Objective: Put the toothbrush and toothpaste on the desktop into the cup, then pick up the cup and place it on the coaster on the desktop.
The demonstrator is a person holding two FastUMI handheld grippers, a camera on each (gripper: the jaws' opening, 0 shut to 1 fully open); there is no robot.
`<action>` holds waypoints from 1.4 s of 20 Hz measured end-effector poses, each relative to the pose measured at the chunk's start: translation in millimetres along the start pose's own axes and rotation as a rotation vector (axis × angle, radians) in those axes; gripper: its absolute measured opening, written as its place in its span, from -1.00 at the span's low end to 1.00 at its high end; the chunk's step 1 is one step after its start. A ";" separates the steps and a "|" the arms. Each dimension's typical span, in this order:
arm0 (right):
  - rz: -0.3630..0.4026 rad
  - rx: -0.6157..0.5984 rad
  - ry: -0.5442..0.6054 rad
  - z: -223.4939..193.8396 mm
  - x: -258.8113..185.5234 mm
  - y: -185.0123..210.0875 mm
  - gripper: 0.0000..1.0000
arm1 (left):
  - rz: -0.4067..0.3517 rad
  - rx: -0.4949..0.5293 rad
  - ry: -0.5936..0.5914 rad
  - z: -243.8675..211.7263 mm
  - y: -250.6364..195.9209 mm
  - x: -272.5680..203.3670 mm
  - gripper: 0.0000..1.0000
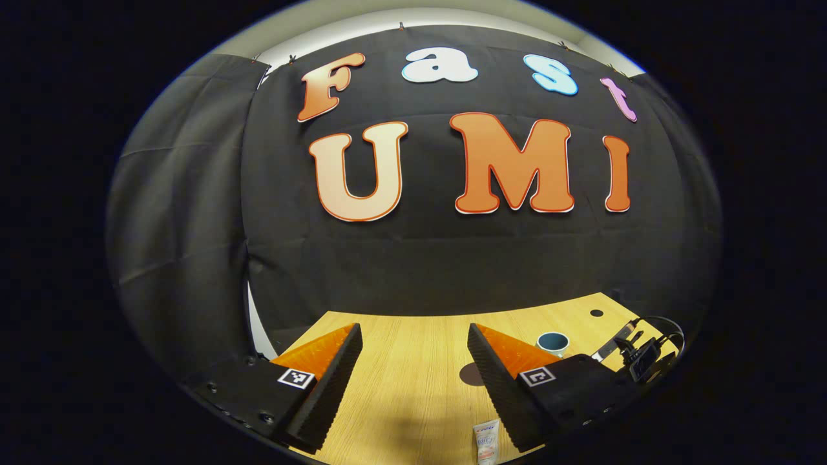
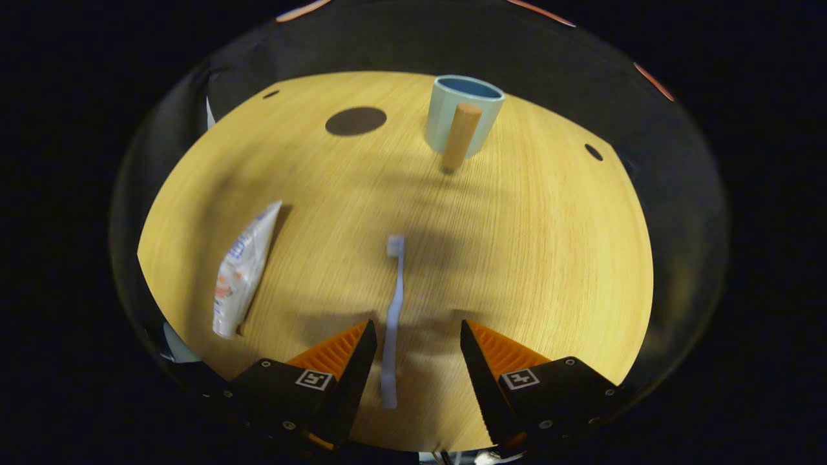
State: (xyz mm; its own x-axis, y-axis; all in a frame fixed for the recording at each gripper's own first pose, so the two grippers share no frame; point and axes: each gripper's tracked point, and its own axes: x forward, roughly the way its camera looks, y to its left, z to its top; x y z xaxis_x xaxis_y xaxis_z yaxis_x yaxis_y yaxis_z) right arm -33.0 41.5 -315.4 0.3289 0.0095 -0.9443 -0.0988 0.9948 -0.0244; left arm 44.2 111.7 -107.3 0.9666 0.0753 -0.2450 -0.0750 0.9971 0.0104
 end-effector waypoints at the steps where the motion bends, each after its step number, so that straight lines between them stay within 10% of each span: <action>1: 0.000 0.008 0.013 -0.4 0.6 -3.1 0.53 | 0.004 -0.001 0.007 -2.5 0.6 0.3 0.97; 6: 0.010 -0.013 0.065 3.3 7.1 1.0 0.44 | 0.019 -0.009 0.035 -13.1 6.4 1.9 0.98; 15: 0.037 0.059 0.158 0.7 9.5 16.6 -0.73 | -0.001 -0.002 0.114 -35.0 1.6 6.0 0.98; 28: 0.083 0.193 0.012 21.1 -16.7 0.3 -0.91 | -0.223 -0.016 0.408 -107.3 -70.4 20.0 0.98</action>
State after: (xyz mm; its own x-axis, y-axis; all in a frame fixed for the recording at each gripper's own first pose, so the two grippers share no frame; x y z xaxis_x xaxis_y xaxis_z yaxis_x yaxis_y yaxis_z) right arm -18.7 43.8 -292.8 0.3159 0.0918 -0.9444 0.0567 0.9917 0.1153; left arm 42.5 42.2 -217.0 0.7845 -0.1541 -0.6006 0.1171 0.9880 -0.1005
